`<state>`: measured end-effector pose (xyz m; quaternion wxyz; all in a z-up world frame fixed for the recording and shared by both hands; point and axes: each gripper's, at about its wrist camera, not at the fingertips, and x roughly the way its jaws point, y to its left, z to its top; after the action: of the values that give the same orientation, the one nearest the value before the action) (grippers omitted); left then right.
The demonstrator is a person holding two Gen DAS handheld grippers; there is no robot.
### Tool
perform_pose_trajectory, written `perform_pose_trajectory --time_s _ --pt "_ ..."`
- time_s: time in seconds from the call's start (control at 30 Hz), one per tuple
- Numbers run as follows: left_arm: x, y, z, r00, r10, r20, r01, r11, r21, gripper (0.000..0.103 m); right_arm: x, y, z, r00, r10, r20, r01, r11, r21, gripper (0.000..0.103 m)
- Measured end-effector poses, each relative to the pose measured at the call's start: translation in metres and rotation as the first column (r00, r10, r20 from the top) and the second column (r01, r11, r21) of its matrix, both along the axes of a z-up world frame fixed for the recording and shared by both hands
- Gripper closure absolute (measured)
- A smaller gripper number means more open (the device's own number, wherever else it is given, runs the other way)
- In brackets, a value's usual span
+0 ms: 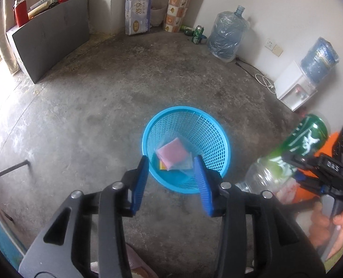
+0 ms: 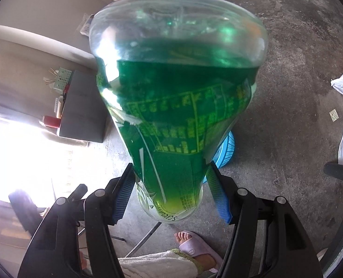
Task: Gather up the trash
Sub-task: 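Open the left tool over the basket, then open the right tool, then move both tools back toward the table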
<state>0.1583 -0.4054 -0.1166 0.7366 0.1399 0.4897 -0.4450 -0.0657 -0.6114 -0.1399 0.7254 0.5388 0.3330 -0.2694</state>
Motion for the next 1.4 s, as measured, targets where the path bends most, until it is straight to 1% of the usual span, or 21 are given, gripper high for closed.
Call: perform_pose_trajectory --time_s 0.07,0.13,0.2,0.3,0.4,0.47,0.5,0.57,0.6,0.63,0.67,0.7,0.77,0.8,0.9,1.1,1.27,1.33,1.4 --pt "-0.012 0.022 0.016 0.999 -0.031 -0.014 0.031 0.999 -0.033 0.057 0.013 -0.003 -0.004 0.999 0.017 -0.033 -0.018 0.999 -0.043 0.042" --pt "-0.027 0.048 0.031 0.998 -0.065 -0.005 0.064 0.997 -0.049 0.054 0.028 -0.005 -0.011 0.998 0.035 -0.052 -0.039 0.995 -0.09 0.042" --pt "-0.039 0.076 0.041 0.996 -0.085 -0.004 0.084 0.994 -0.063 0.048 0.048 -0.006 -0.012 0.995 0.066 -0.078 -0.077 0.987 -0.142 0.042" --pt "-0.053 0.119 0.05 0.996 -0.091 -0.016 0.09 0.994 -0.067 0.046 0.078 -0.007 -0.021 0.99 0.103 -0.1 -0.12 0.974 -0.19 0.042" --pt "-0.062 0.156 0.052 0.998 -0.053 -0.029 0.052 0.998 -0.046 0.046 0.103 -0.001 -0.043 0.984 0.124 -0.125 -0.148 0.965 -0.215 0.042" --pt "-0.065 0.175 0.049 0.999 -0.02 -0.038 0.019 0.999 -0.027 0.046 0.119 0.006 -0.073 0.974 0.169 -0.148 -0.194 0.965 -0.179 0.041" --pt "-0.067 0.182 0.048 0.999 -0.005 -0.045 0.004 1.0 -0.024 0.046 0.125 0.01 -0.089 0.965 0.188 -0.184 -0.216 0.965 -0.148 0.041" --pt "-0.068 0.194 0.044 0.999 0.019 -0.051 -0.02 1.0 -0.02 0.046 0.133 0.017 -0.122 0.934 0.225 -0.278 -0.259 0.962 -0.092 0.04" --pt "-0.067 0.198 0.043 0.998 0.033 -0.053 -0.034 0.999 -0.009 0.046 0.131 0.02 -0.134 0.921 0.225 -0.317 -0.258 0.964 -0.069 0.04" --pt "-0.066 0.202 0.043 0.998 0.043 -0.056 -0.043 0.999 -0.012 0.046 0.126 0.022 -0.142 0.918 0.222 -0.328 -0.248 0.968 -0.039 0.04" --pt "-0.065 0.205 0.044 0.997 0.05 -0.057 -0.051 0.999 -0.015 0.046 0.12 0.024 -0.144 0.928 0.221 -0.299 -0.236 0.972 -0.012 0.039" --pt "-0.065 0.207 0.045 0.997 0.056 -0.051 -0.057 0.998 -0.017 0.046 0.114 0.026 -0.142 0.935 0.208 -0.286 -0.219 0.976 -0.006 0.039" --pt "-0.062 0.212 0.048 0.998 0.058 -0.036 -0.059 0.998 -0.028 0.046 0.104 0.031 -0.129 0.937 0.195 -0.29 -0.215 0.976 -0.04 0.038" --pt "-0.062 0.213 0.049 0.998 0.057 -0.031 -0.058 0.998 -0.032 0.046 0.106 0.034 -0.12 0.939 0.19 -0.287 -0.214 0.975 -0.055 0.038" --pt "-0.063 0.217 0.053 0.998 0.055 -0.025 -0.056 0.997 -0.043 0.046 0.09 0.04 -0.108 0.95 0.173 -0.262 -0.197 0.978 -0.071 0.037" --pt "-0.07 0.234 0.07 0.997 0.076 0.002 -0.076 0.993 -0.093 0.046 0.044 0.059 -0.068 0.967 0.144 -0.209 -0.169 0.98 -0.106 0.037" --pt "-0.079 0.261 0.08 0.991 0.133 0.028 -0.129 0.984 -0.122 0.046 0.019 0.091 -0.039 0.97 0.179 -0.165 -0.2 0.973 -0.119 0.037" --pt "-0.082 0.276 0.084 0.986 0.165 0.035 -0.159 0.978 -0.134 0.046 0.013 0.11 -0.022 0.968 0.206 -0.144 -0.224 0.966 -0.126 0.037" --pt "-0.084 0.293 0.088 0.979 0.201 0.037 -0.193 0.97 -0.15 0.046 0.016 0.13 -0.001 0.96 0.253 -0.122 -0.27 0.952 -0.147 0.037"
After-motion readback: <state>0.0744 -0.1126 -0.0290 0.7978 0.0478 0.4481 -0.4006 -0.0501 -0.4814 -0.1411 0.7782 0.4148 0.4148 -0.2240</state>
